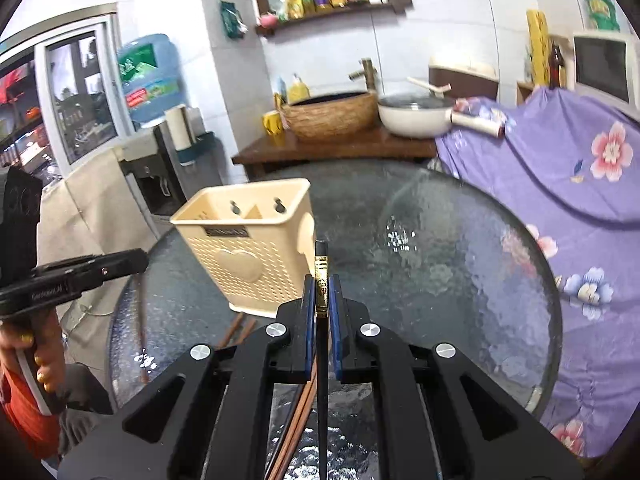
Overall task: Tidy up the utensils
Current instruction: 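Lift the brown chopstick with the left gripper while the right gripper lifts the black chopstick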
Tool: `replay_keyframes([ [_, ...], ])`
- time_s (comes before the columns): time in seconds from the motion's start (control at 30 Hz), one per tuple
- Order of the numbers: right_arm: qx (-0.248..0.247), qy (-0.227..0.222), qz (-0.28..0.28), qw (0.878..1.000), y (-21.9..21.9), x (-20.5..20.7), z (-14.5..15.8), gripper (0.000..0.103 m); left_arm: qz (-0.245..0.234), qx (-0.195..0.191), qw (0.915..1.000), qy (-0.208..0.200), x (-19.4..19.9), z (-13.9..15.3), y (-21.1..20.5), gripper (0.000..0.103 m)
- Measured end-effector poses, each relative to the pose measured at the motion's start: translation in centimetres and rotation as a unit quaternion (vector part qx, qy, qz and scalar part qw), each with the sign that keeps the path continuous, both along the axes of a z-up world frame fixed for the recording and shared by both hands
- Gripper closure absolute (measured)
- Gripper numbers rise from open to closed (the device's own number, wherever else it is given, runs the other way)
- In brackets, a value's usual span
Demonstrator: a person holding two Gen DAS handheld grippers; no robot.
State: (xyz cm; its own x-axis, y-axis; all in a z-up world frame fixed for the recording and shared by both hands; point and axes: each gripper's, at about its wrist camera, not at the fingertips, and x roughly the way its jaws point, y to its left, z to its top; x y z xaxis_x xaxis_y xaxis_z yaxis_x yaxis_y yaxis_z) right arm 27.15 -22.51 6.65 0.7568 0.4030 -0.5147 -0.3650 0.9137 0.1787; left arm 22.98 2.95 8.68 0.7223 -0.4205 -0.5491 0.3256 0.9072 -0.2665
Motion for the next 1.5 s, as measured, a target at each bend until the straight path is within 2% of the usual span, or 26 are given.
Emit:
replay_keyframes([
  [0.17, -0.006, -0.013, 0.006, 1.0, -0.3, -1.2, 1.2, 0.096, -0.004, 0.016, 0.9998, -0.008, -0.8, 0.7, -0.3, 0.095],
  [0.3, -0.008, -0.009, 0.002, 1.0, -0.6, -1.3, 0.9, 0.096, -0.007, 0.012, 0.9994, 0.033, 0.7, -1.2, -0.2, 0.095],
  [0.4, -0.005, -0.003, -0.002, 1.0, -0.7, -1.0, 0.6, 0.095, 0.001, 0.034, 0.998, 0.053, 1.3, -2.7, -0.4, 0.095],
  [0.43, -0.002, -0.001, -0.004, 1.0, -0.8, -0.8, 0.5, 0.095, 0.012, 0.047, 0.9972, 0.057, 1.6, -3.3, -0.5, 0.092],
  [0.47, -0.001, 0.0, -0.005, 1.0, -0.8, -0.8, 0.5, 0.096, 0.023, 0.058, 0.9961, 0.062, 1.9, -3.9, -0.5, 0.08],
  [0.53, -0.003, -0.001, -0.004, 1.0, -0.8, -0.7, 0.5, 0.095, 0.039, 0.078, 0.9927, 0.083, 2.8, -5.5, -0.2, 0.064],
  [0.57, -0.004, 0.0, -0.003, 1.0, -0.8, -0.7, 0.4, 0.095, 0.047, 0.083, 0.9913, 0.091, 3.1, -6.1, 0.0, 0.063],
  [0.63, -0.006, 0.0, 0.0, 1.0, -0.7, -0.6, 0.3, 0.095, 0.065, 0.106, 0.9859, 0.112, 3.9, -7.6, 0.4, 0.063],
  [0.7, -0.01, -0.002, 0.002, 1.0, -0.5, -0.7, 0.2, 0.095, 0.072, 0.1, 0.9825, 0.139, 4.6, -9.1, 1.1, 0.063],
  [0.83, -0.009, -0.001, 0.004, 1.0, -0.3, -0.5, 0.0, 0.095, 0.062, 0.06, 0.9754, 0.203, 5.7, -12.1, 1.5, 0.063],
  [0.93, -0.009, 0.001, 0.006, 1.0, -0.2, -0.4, -0.2, 0.095, 0.065, 0.033, 0.9712, 0.227, 6.2, -13.7, 1.7, 0.065],
  [0.97, -0.01, 0.001, 0.007, 1.0, -0.1, -0.4, -0.2, 0.095, 0.066, 0.018, 0.9703, 0.232, 6.4, -14.0, 1.9, 0.069],
  [1.13, -0.018, 0.002, 0.008, 1.0, 0.4, -0.4, -0.4, 0.095, 0.065, 0.015, 0.9713, 0.228, 6.8, -13.8, 1.7, 0.087],
  [1.33, -0.016, 0.005, 0.008, 1.0, 0.6, -0.1, -0.5, 0.095, 0.067, 0.009, 0.9737, 0.218, 6.9, -13.1, 1.5, 0.089],
  [1.5, -0.013, -0.002, 0.009, 1.0, 0.5, -0.2, -0.1, 0.095, 0.066, -0.007, 0.9803, 0.186, 6.0, -10.9, 2.0, 0.093],
])
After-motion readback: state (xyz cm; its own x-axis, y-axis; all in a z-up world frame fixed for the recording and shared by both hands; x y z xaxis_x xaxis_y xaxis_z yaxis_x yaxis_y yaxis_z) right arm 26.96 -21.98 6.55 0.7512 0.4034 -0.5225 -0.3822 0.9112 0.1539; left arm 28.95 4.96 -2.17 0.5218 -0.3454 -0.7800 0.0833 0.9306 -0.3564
